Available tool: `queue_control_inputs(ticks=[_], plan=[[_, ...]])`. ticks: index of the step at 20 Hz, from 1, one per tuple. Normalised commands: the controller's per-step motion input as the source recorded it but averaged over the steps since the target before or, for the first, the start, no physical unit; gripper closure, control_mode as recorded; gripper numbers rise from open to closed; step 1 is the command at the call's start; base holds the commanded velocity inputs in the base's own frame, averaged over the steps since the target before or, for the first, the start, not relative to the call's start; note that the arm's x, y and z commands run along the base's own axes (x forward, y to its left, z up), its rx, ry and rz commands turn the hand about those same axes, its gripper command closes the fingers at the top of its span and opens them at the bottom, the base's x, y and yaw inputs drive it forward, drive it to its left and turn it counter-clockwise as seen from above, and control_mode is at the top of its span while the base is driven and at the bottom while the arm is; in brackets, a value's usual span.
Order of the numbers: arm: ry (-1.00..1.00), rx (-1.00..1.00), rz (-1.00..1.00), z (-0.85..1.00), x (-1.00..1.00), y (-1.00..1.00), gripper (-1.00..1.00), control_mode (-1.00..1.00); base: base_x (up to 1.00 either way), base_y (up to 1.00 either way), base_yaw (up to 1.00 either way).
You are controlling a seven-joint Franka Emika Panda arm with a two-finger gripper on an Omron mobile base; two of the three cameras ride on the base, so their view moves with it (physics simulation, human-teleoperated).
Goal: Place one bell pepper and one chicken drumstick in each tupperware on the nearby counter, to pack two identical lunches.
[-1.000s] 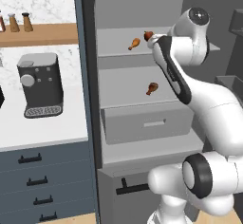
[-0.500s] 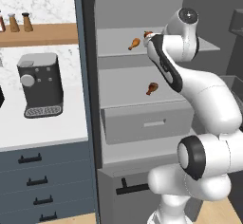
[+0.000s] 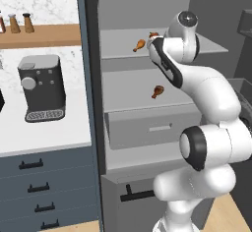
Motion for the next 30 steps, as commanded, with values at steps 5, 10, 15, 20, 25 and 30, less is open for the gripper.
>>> queue_control_inputs(ticks=[5,10,15,20,25,30], plan=[[0.0,-0.04,0.0,-0.1,0.42,-0.23,-1.0,-1.0,0.0,0.0,0.0],[0.0,0.0,0.01,-0.02,0.5,-0.04,-1.0,-1.0,0.0,0.0,0.0],[0.0,0.0,0.01,0.0,0.44,0.0,-1.0,-1.0,0.0,0.0,0.0],[0.0,0.0,0.0,0.0,0.38,0.0,-1.0,-1.0,0.0,0.0,0.0],[0.0,0.0,0.0,0.0,0.35,0.0,-1.0,-1.0,0.0,0.0,0.0],[0.0,0.0,0.0,0.0,0.33,0.0,-1.0,-1.0,0.0,0.0,0.0]])
